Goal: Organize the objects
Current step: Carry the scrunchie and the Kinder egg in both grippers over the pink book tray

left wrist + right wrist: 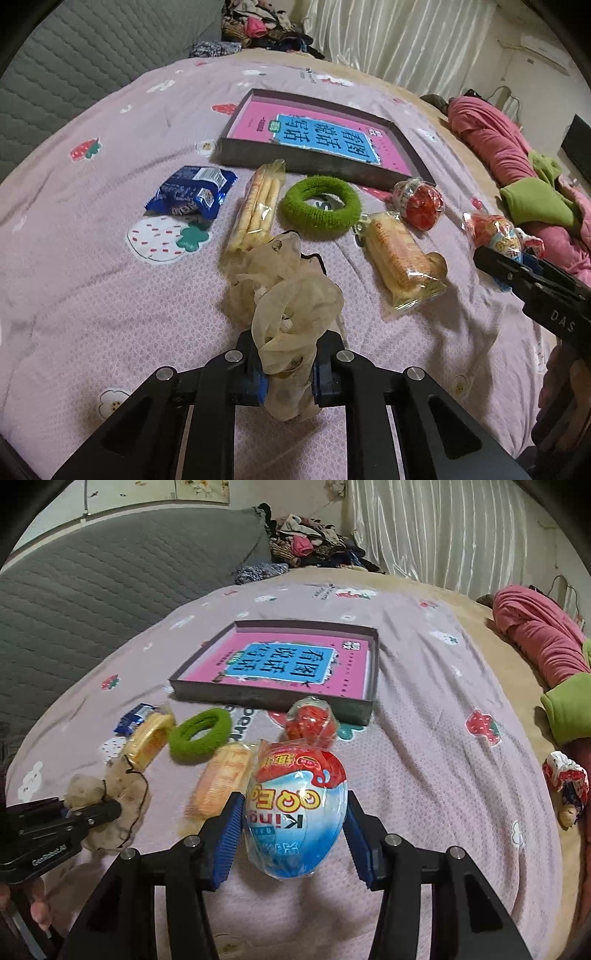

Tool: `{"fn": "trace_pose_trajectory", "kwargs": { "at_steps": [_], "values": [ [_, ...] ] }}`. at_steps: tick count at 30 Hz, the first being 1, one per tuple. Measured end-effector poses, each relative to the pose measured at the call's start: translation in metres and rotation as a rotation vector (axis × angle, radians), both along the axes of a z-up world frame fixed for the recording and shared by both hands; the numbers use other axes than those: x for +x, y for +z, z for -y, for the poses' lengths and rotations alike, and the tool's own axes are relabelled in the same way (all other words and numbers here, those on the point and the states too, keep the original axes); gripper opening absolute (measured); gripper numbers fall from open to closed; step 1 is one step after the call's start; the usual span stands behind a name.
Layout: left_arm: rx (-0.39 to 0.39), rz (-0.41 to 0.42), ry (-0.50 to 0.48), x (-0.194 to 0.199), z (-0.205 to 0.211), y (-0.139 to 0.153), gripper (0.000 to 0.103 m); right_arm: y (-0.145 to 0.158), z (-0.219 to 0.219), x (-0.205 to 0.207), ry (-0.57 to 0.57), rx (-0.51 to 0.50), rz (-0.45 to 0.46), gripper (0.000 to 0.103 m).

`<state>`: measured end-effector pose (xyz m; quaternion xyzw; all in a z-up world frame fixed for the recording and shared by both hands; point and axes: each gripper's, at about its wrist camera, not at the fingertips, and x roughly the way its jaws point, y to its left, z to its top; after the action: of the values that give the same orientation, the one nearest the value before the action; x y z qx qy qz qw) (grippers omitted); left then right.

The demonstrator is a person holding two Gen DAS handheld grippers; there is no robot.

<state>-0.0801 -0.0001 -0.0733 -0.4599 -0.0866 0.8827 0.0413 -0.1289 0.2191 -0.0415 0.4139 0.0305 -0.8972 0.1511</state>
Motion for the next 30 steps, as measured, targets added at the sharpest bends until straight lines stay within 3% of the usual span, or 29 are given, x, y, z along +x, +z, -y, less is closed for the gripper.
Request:
{"fn": "trace_pose_trajectory", "kwargs": {
  "at_steps": [30],
  "values": [
    [-0.050, -0.101, -0.023, 0.023, -0.004, 0.045, 0.017, 0.034, 0.021, 0.057, 0.008, -0.043, -0.085, 0.053]
  ]
}}
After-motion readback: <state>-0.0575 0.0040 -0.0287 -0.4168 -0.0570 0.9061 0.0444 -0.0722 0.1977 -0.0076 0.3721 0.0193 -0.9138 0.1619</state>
